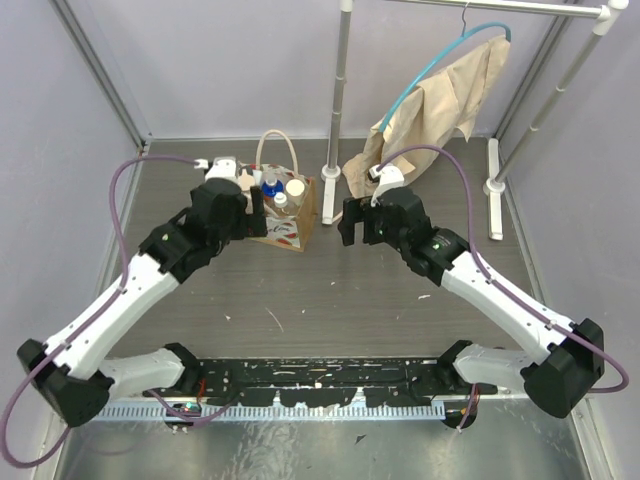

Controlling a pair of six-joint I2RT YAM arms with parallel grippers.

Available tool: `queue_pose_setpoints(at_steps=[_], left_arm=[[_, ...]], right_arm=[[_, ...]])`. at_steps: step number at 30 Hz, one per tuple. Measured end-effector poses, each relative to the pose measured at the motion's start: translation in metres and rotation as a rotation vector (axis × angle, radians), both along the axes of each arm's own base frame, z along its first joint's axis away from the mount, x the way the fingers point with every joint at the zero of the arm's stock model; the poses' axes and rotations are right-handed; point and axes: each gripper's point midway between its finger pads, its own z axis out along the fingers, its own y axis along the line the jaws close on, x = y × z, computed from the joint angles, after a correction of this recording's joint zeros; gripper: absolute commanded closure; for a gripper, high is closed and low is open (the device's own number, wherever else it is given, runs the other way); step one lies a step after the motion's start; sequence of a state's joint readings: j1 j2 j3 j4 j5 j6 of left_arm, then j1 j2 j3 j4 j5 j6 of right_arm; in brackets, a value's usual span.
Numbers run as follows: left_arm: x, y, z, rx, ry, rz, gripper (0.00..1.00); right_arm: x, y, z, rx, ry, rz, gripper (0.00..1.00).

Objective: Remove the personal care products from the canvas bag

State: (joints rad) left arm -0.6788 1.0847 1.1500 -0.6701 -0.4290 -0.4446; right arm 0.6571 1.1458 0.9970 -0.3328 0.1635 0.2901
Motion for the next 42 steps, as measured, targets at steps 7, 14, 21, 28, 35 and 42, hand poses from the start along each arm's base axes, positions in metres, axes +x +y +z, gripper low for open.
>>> queue_pose_setpoints(at_steps=[7, 14, 21, 28, 35, 42], left_arm=[[0.052, 0.002, -0.002, 0.122, 0.001, 0.099, 0.01], [0.074, 0.000, -0.030, 0.196, 0.067, 0.135, 0.17], [0.076, 0.000, -0.026, 0.200, 0.058, 0.127, 0.62], [0.068, -0.003, -0.025, 0.168, 0.064, 0.094, 0.98], [0.033, 0.009, -0.030, 0.072, 0.096, 0.120, 0.98], [-0.014, 0.039, -0.023, -0.002, 0.105, 0.165, 0.58]], right_arm=[[0.004, 0.000, 0.004, -0.030, 0.001, 0.005, 0.00], [0.007, -0.003, 0.016, -0.050, -0.027, 0.002, 0.00], [0.009, -0.007, 0.015, -0.064, -0.032, -0.022, 0.00], [0.011, 0.002, 0.011, -0.050, -0.027, 0.009, 0.00], [0.052, 0.063, -0.029, -0.045, 0.079, 0.124, 0.00], [0.100, 0.128, -0.032, 0.006, 0.085, 0.218, 0.00]])
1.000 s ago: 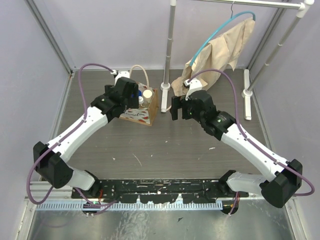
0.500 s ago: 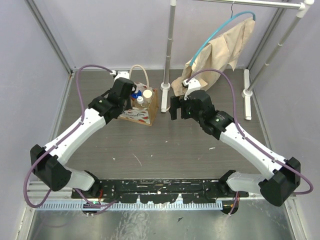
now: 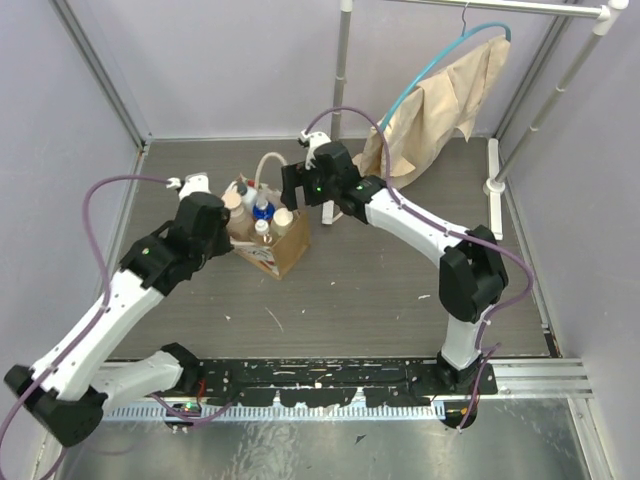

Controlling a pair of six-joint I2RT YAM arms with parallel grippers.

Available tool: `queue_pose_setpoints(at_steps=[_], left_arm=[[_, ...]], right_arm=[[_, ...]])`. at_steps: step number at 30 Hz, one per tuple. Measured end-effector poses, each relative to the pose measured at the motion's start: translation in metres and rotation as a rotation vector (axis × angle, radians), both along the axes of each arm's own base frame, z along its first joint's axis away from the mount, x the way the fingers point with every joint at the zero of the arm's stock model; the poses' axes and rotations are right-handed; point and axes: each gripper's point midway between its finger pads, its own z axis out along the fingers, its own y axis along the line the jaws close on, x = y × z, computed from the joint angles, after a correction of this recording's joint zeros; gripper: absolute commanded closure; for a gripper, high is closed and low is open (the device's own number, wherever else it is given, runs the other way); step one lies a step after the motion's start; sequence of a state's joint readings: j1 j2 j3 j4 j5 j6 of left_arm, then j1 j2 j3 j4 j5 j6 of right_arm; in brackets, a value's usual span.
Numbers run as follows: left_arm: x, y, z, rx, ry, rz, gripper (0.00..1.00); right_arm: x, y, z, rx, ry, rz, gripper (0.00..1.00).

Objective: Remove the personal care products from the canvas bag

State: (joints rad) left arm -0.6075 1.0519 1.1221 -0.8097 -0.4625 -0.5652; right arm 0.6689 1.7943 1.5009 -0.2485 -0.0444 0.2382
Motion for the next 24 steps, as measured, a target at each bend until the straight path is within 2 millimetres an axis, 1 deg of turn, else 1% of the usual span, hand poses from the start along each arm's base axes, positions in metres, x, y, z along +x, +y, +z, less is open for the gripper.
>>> queue_pose_setpoints(at_steps=[1, 2, 4, 5, 7, 10, 13, 16, 18, 24], left_arm=[[-0.005, 0.005, 0.004, -0.002, -0.008, 0.010, 0.48], [-0.010, 0.011, 0.011, -0.012, -0.031, 0.026, 0.41], [-0.018, 0.023, 0.025, -0.022, -0.076, 0.050, 0.30], [-0.021, 0.028, 0.030, -0.025, -0.095, 0.061, 0.25], [-0.025, 0.034, 0.036, -0.027, -0.117, 0.073, 0.20], [-0.026, 0.035, 0.036, -0.023, -0.114, 0.076, 0.16], [-0.025, 0.034, 0.031, -0.011, -0.096, 0.075, 0.15], [-0.025, 0.032, 0.030, -0.013, -0.091, 0.069, 0.14], [-0.026, 0.031, 0.030, -0.020, -0.089, 0.062, 0.13], [-0.028, 0.028, 0.031, -0.037, -0.088, 0.046, 0.13]], right_arm=[[0.005, 0.006, 0.004, 0.011, -0.012, 0.005, 0.01], [0.002, 0.015, 0.007, 0.016, -0.020, 0.024, 0.03], [-0.008, 0.030, 0.012, 0.017, -0.035, 0.059, 0.14], [-0.016, 0.039, 0.016, 0.018, -0.046, 0.083, 0.19], [-0.028, 0.053, 0.022, 0.016, -0.058, 0.123, 0.25], [-0.050, 0.075, 0.034, 0.019, -0.071, 0.184, 0.27], [-0.062, 0.084, 0.036, 0.007, -0.084, 0.207, 0.26], [-0.065, 0.081, 0.024, -0.030, -0.079, 0.197, 0.26], [-0.064, 0.078, 0.015, -0.044, -0.074, 0.183, 0.26], [-0.059, 0.075, 0.016, -0.044, -0.101, 0.157, 0.26]])
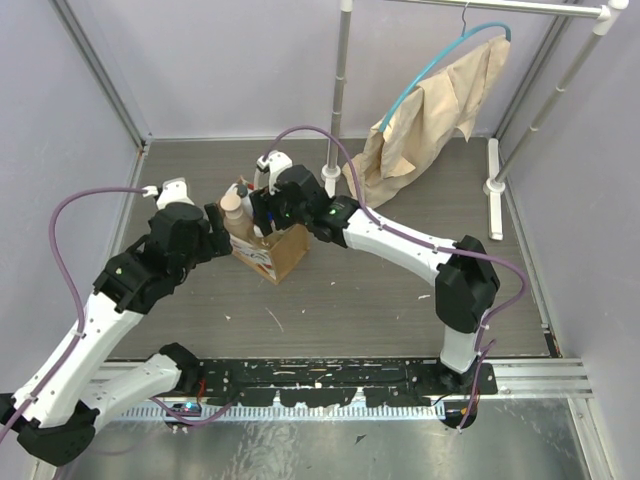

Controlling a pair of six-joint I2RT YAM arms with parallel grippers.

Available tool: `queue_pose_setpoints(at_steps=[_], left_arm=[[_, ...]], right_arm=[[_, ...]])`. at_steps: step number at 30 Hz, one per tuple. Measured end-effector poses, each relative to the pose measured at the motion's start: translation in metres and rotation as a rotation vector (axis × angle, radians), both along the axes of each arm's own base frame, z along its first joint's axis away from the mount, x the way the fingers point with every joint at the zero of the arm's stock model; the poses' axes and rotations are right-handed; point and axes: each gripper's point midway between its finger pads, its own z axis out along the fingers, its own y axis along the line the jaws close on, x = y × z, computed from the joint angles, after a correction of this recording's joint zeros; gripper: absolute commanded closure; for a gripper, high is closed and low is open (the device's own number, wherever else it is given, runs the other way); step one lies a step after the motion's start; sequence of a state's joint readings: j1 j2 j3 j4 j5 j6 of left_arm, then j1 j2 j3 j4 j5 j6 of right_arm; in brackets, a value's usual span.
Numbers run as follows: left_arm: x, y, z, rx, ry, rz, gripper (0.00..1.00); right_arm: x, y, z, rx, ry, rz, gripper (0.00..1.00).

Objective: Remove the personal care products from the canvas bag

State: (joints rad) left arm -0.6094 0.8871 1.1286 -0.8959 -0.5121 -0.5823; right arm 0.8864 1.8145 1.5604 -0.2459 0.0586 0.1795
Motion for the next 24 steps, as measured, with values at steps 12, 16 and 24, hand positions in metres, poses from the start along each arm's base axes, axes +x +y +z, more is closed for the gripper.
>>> queue_pose_setpoints(at_steps=[12, 16, 24], left_arm=[[-0.007, 0.003, 0.003, -0.024, -0.021, -0.002, 0.08], [-0.007, 0.000, -0.007, -0.019, 0.006, -0.015, 0.08], [-0.005, -0.007, -0.014, -0.026, 0.027, -0.032, 0.07]], right_arm=[[0.015, -0.034, -0.032, -0.019, 0.030, -0.083, 0.27], [0.016, -0.040, -0.033, -0.028, 0.034, -0.091, 0.28], [0.010, -0.039, -0.036, -0.034, 0.058, -0.060, 0.33]])
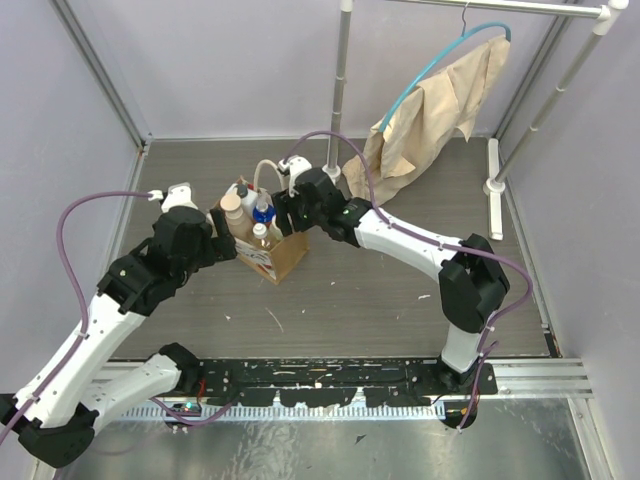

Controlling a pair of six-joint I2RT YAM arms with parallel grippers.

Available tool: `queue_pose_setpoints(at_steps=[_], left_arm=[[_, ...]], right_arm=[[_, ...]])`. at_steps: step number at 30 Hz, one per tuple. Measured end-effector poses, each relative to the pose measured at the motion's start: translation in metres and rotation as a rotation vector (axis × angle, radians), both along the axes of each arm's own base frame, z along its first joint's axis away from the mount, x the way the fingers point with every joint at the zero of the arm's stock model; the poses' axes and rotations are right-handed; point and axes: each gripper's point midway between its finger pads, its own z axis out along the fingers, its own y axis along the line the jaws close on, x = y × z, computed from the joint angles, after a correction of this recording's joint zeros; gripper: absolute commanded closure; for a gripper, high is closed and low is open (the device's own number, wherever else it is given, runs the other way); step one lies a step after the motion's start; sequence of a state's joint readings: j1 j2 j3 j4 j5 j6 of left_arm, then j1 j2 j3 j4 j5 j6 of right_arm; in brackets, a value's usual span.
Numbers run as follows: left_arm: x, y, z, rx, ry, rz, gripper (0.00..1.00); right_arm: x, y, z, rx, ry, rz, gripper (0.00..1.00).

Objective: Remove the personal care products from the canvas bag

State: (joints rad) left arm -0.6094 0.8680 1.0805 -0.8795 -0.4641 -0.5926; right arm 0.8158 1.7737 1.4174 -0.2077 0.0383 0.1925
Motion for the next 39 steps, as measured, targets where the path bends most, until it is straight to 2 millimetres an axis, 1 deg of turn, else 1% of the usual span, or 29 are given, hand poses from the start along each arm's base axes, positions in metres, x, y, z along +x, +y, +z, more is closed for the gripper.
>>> queue_pose_setpoints(at_steps=[5, 13, 20, 31, 34, 37, 39], left_arm=[[0.000, -0.001, -0.001, 0.000, 0.003, -0.002, 0.06], [0.005, -0.006, -0.008, 0.004, 0.020, -0.009, 0.06], [0.007, -0.010, -0.015, 0.011, 0.046, -0.020, 0.04], [0.007, -0.010, -0.015, 0.012, 0.045, -0.020, 0.03], [0.007, -0.010, -0.015, 0.012, 0.044, -0.020, 0.03], [0.006, -0.010, -0.015, 0.013, 0.044, -0.021, 0.03], [0.006, -0.010, -0.015, 0.014, 0.044, -0.022, 0.03]], right_arm=[[-0.001, 0.001, 0.002, -0.039, -0.035, -0.007, 0.33], [-0.016, 0.006, 0.006, -0.150, -0.118, -0.004, 0.33], [-0.016, 0.009, 0.009, -0.169, -0.120, 0.007, 0.33], [-0.008, 0.023, -0.013, -0.205, -0.041, 0.043, 0.36], [-0.005, 0.025, -0.015, -0.217, -0.017, 0.051, 0.40], [-0.004, 0.025, -0.015, -0.228, -0.002, 0.050, 0.51], [-0.005, 0.023, -0.015, -0.235, 0.002, 0.048, 0.55]])
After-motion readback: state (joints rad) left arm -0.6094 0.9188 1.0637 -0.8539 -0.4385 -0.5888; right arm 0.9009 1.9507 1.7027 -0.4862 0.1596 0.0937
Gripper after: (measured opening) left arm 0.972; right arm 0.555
